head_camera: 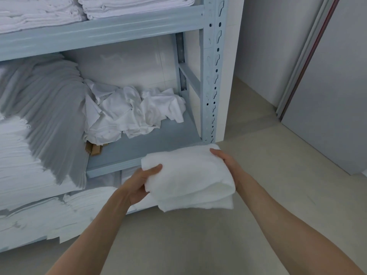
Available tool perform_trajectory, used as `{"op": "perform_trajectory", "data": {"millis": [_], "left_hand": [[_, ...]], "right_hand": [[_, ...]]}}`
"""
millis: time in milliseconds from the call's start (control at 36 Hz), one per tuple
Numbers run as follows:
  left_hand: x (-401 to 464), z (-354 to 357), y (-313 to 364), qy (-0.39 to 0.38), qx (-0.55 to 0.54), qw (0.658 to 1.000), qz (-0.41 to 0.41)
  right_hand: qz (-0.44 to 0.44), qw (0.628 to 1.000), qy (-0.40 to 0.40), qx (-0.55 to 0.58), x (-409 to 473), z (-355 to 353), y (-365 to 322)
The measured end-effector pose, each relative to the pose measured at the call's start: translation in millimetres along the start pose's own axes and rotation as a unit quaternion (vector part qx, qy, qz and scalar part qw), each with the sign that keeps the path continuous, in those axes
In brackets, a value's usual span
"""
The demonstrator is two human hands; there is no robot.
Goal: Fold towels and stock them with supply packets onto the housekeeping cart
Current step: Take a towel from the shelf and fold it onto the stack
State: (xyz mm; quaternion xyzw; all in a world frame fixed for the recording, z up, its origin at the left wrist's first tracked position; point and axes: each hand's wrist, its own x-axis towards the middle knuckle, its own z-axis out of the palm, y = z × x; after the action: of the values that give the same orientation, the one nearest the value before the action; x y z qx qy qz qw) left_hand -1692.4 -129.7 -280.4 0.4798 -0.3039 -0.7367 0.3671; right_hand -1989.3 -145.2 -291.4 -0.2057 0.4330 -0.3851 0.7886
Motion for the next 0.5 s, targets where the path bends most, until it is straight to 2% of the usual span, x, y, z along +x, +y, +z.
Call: {"op": "perform_trajectory", "data": {"millis": [139,278,361,500], "left_hand": [[4,5,2,0.053,0.038,0.998,-0.017],[5,8,1,0.013,0.096,0.995,-0.013],[3,11,5,-0.004,0.105,0.994,0.007],[-2,13,30,-0.016,0.101,0.99,0.095]], "right_hand": [[0.029,0.999,-0.018,-0.025,-7,-24,11],[0.034,0.993,0.015,-0.11,-12,-28,12],[-0.005,0.992,0.018,-0.127,-11,-26,7],[-0.126,0.987,-0.01,-0.094,-13,-26,-17]]}}
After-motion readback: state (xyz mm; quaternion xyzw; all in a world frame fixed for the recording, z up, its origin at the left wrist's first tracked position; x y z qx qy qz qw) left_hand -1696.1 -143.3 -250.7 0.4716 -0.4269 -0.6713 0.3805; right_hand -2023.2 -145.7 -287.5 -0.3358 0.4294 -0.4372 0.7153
